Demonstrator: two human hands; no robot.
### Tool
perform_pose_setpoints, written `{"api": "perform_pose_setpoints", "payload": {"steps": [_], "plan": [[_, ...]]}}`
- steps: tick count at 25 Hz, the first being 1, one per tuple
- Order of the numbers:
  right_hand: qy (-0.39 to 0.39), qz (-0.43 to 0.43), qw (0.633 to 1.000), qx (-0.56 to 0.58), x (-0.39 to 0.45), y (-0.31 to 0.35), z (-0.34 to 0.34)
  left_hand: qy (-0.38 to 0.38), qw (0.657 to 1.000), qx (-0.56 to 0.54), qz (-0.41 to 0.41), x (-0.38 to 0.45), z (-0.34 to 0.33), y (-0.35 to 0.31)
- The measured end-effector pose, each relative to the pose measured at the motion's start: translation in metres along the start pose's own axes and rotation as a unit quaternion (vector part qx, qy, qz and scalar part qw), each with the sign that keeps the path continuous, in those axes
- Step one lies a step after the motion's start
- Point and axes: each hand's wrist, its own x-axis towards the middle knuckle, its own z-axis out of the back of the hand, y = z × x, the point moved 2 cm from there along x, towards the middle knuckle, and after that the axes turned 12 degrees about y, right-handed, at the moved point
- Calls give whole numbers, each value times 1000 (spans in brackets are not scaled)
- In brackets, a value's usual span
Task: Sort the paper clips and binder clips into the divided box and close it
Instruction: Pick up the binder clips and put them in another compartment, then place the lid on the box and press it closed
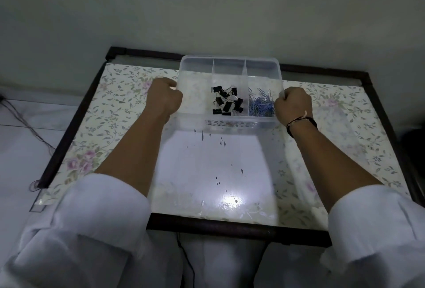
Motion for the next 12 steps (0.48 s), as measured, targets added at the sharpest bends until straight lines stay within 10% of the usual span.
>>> {"api": "perform_pose_setpoints", "payload": {"steps": [12], "plan": [[39,7,998,41,-107,-44,-16,17,998,10,60,-82,10,45]]}}
